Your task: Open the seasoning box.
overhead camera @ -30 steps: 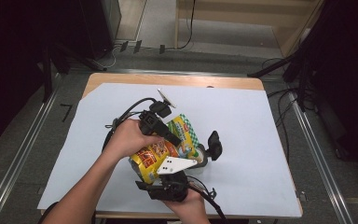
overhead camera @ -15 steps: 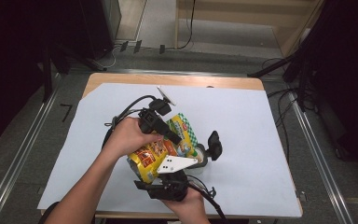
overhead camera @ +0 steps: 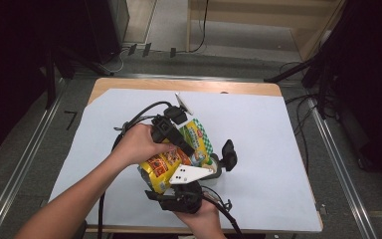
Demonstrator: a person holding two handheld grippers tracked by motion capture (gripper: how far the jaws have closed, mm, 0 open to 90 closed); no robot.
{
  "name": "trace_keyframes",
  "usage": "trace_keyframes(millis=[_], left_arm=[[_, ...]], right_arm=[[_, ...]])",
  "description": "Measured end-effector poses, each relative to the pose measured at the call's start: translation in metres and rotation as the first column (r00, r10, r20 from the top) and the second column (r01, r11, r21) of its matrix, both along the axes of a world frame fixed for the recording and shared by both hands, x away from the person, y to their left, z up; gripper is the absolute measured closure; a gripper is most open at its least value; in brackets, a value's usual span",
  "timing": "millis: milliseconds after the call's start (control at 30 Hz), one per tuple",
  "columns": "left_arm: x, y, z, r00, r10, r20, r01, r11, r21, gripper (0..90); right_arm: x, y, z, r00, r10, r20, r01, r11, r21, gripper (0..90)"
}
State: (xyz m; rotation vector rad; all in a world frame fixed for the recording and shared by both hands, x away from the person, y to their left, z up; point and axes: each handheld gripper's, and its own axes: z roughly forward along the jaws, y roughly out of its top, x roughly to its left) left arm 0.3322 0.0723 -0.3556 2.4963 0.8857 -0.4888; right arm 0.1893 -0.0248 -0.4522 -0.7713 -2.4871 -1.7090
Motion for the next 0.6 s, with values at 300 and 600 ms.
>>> trace_keyframes(millis=[300, 600], left_arm=[[0.01, -0.011, -0.002, 0.9984, 0.004, -0.056, 0.0, 0.9967, 0.082, 85.5], [0.015, -0.015, -0.006, 0.9953, 0.04, -0.089, -0.028, 0.9906, 0.134, 85.7]], right_arm=[[0.002, 0.0, 0.001, 0.9996, -0.002, -0.028, 0.003, 0.9997, 0.024, 60.4], [-0.001, 0.003, 0.003, 0.9999, -0.007, 0.007, 0.008, 0.9999, -0.009, 58.7]])
